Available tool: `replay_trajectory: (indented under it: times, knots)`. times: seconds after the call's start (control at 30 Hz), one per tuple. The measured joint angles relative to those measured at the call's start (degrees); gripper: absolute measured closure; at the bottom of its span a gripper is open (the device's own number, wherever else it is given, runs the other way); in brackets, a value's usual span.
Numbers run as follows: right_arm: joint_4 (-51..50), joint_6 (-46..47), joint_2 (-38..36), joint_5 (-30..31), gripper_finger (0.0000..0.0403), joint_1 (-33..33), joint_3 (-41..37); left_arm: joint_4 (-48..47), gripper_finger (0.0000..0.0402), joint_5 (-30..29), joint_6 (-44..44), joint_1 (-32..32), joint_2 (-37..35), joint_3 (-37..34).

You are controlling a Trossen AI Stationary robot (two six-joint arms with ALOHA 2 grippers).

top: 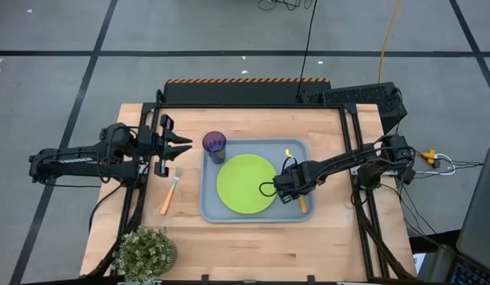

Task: Pick and place plate/cup/fork/spoon on tray
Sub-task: Adjust the green plate and the orange spoon on the gray serving tray

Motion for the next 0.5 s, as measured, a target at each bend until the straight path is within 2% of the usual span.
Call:
replay_trajectory:
  times: [0.37,0.5]
  knots:
    - [0.32,1.35,0.00,0.02,0.0260,0.00,0.00,-0.02,0.0327,0.00,0.02,0.00,0.00,0.00]
    - [0.32,1.39,0.00,0.16,0.0276,0.00,0.00,-0.02,0.0327,0.00,0.02,0.00,0.00,0.00]
